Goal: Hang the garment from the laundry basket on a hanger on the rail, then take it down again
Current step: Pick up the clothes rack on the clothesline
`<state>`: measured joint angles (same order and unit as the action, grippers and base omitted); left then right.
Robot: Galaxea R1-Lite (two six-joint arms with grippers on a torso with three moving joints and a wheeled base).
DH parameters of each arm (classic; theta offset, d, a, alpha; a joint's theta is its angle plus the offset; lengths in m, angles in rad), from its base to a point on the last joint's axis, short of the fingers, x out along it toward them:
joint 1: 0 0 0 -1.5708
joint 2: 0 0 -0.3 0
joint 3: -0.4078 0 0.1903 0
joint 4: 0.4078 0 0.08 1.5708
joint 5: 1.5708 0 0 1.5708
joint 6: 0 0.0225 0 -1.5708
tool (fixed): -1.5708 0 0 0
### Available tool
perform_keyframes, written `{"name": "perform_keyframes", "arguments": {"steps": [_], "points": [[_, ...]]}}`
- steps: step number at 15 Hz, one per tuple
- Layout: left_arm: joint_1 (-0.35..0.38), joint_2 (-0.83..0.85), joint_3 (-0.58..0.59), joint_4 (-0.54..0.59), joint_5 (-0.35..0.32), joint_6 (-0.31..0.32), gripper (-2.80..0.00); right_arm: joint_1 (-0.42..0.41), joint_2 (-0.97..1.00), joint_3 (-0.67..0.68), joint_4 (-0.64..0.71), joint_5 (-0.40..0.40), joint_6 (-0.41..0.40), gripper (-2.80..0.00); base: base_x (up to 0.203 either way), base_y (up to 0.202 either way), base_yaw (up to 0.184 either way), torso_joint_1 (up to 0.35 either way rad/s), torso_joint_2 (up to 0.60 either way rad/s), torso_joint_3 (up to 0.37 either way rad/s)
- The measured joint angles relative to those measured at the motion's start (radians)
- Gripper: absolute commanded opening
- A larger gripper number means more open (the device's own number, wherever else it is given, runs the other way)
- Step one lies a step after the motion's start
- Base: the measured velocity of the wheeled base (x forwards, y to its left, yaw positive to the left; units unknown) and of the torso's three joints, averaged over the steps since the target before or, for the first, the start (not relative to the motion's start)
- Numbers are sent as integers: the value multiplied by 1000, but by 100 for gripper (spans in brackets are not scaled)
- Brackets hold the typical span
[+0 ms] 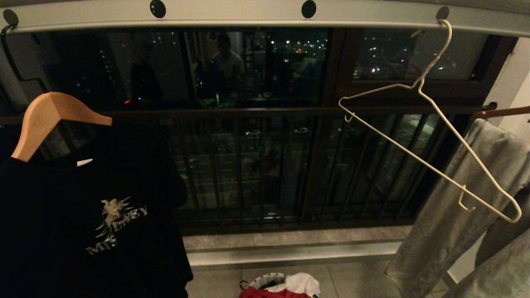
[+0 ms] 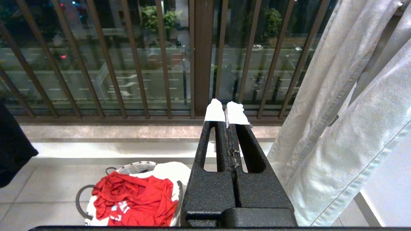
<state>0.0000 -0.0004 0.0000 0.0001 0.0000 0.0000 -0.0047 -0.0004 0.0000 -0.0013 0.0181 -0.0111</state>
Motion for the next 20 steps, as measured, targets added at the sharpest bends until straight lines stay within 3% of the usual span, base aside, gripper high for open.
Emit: {"name": "perform_keyframes", "arguments": {"steps": [9,20], "points": [[0,0,0,0,0,0,-280,0,2,-21,16,-4,-8,-280,0,0,0,0,0,0],[0,0,0,0,0,0,-280,0,465,-617,103,2,-9,-280,0,0,0,0,0,0]]}}
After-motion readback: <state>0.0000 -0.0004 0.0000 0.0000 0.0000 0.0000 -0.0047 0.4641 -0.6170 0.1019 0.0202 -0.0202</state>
